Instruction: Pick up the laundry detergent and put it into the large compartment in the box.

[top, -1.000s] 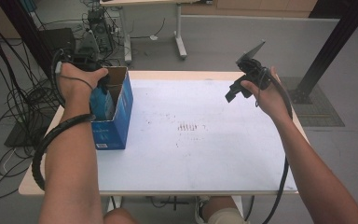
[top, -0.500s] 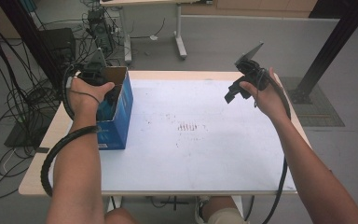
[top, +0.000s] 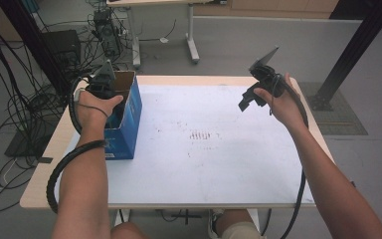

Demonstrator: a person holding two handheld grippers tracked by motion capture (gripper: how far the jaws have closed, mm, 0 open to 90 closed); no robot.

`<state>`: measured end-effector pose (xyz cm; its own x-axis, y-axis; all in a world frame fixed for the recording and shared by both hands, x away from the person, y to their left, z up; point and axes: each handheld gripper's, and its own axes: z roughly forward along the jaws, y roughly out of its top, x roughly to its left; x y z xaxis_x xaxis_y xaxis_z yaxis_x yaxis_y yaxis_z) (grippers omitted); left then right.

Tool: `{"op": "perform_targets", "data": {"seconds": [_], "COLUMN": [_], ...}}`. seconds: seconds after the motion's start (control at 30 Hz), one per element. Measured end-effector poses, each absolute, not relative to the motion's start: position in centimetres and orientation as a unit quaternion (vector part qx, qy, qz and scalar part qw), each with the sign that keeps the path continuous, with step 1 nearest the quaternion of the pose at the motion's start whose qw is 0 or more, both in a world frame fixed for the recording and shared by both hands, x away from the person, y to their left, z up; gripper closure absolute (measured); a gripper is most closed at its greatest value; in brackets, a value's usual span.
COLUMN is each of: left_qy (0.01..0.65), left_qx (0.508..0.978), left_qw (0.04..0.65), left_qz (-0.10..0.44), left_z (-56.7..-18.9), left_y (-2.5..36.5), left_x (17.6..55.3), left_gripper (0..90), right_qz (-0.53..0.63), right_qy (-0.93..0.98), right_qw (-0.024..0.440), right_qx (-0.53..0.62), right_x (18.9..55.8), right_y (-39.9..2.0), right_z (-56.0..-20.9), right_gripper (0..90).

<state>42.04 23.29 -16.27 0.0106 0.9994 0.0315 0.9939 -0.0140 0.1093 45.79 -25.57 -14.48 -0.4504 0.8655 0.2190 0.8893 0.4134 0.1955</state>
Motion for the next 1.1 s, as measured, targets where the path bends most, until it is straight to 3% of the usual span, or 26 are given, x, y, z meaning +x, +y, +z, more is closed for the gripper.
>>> {"op": "perform_targets", "data": {"seconds": [1.1], "left_qy": [0.705], "left_qx": [0.707], "left_qw": [0.028], "left_qz": [0.044], "left_z": [-16.35], "left_y": [23.63], "left_x": [42.38], "left_gripper": [36.9], "right_qz": [-0.138], "right_qy": [-0.840], "right_qw": [0.042], "right_qx": [-0.523], "right_x": [45.93], "right_y": [-25.16], "right_z": [-15.01], "right_gripper": [13.3]}}
